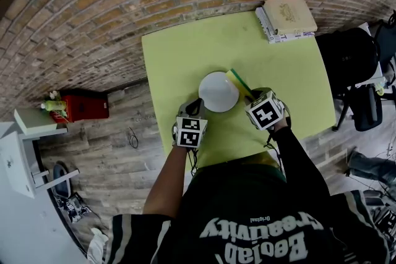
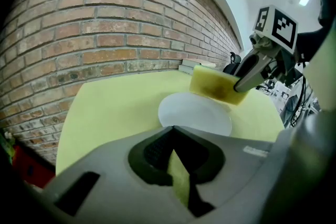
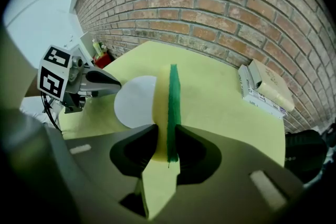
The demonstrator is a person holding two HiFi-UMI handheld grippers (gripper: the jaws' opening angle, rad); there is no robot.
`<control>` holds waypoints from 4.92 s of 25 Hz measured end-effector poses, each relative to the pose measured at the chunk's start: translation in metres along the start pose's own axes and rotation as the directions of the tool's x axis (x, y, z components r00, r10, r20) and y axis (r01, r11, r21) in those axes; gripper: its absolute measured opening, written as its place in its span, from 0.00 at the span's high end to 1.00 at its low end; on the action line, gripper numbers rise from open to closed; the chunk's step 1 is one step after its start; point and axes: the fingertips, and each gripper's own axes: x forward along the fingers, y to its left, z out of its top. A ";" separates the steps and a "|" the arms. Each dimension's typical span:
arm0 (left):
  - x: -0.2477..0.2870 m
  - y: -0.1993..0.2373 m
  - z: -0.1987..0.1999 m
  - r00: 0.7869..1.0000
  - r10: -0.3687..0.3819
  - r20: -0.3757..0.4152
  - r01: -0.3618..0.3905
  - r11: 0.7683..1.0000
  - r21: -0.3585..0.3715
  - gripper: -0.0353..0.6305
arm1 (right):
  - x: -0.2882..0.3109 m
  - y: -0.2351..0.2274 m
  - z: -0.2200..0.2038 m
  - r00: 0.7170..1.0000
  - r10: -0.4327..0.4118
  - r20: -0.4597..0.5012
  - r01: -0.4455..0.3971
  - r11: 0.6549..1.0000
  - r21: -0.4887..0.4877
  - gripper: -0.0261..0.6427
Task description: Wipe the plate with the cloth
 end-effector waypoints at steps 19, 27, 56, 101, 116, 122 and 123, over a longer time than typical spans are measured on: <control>-0.007 -0.001 -0.008 1.000 -0.029 0.004 0.029 0.997 -0.067 0.94 | 0.007 0.101 0.025 0.978 0.209 -0.001 -0.208 0.974 -0.094 0.78; 0.001 -0.006 -0.015 0.999 -0.018 -0.042 0.018 1.000 -0.001 0.94 | 0.012 0.109 0.023 0.979 0.199 -0.043 -0.203 0.973 -0.110 0.78; 0.000 -0.006 -0.019 0.996 -0.036 -0.083 0.034 0.999 -0.021 0.94 | 0.006 0.066 0.001 0.991 0.093 -0.101 -0.095 0.995 -0.016 0.78; -0.001 -0.010 -0.016 0.997 -0.052 -0.061 0.054 0.998 0.034 0.94 | -0.015 0.078 0.003 0.978 0.207 0.012 -0.207 0.974 0.092 0.78; -0.003 -0.016 -0.018 0.995 -0.089 -0.049 0.093 0.992 0.081 0.94 | 0.001 0.115 -0.001 0.958 0.279 -0.074 -0.280 0.960 -0.007 0.78; -0.003 -0.017 -0.020 0.994 -0.091 -0.062 0.096 0.992 0.086 0.94 | 0.006 0.117 -0.005 0.953 0.288 -0.089 -0.290 0.957 -0.003 0.78; -0.003 -0.017 -0.020 0.994 -0.089 -0.068 0.094 0.992 0.086 0.94 | 0.006 0.117 -0.004 0.953 0.289 -0.087 -0.290 0.957 -0.002 0.78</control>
